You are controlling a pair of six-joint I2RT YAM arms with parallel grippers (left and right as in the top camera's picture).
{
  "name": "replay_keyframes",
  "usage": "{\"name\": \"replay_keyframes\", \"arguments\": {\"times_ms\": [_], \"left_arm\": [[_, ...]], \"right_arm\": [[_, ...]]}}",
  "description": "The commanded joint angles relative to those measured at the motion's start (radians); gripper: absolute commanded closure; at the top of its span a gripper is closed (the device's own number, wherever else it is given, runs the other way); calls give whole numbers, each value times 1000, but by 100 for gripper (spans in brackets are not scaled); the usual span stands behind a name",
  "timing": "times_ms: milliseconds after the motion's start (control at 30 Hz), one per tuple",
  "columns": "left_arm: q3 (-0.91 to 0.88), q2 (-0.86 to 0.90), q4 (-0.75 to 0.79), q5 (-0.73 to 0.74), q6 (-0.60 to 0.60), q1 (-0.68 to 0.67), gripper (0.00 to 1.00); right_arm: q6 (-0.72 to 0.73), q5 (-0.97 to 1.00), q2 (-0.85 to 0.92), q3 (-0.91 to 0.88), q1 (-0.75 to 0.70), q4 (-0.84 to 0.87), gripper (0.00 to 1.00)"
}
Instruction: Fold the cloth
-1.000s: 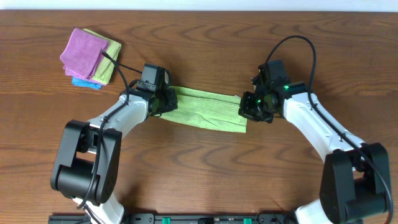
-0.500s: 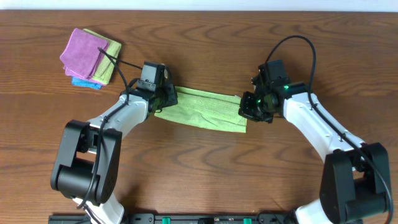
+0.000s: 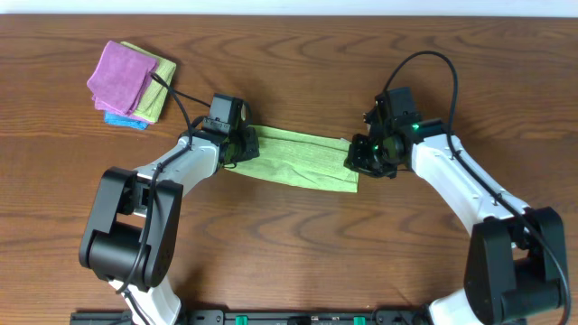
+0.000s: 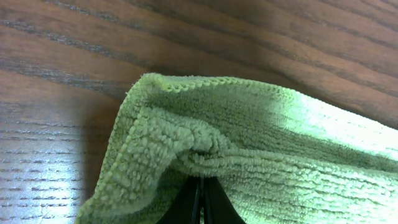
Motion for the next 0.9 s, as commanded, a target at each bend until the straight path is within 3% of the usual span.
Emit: {"name": "replay_keyframes", "arguments": {"times_ms": [0, 533, 867], "left_arm": [[-1, 19, -47, -15, -7, -5, 94], [-1, 19, -195, 39, -57, -6, 94], [-1, 19, -327, 72, -83, -21, 94]], "right_arm": [[-26, -1, 7, 14, 5, 10, 99], [-25, 87, 191, 14, 82, 147, 99], [-25, 97, 241, 14, 84, 2, 98]]}}
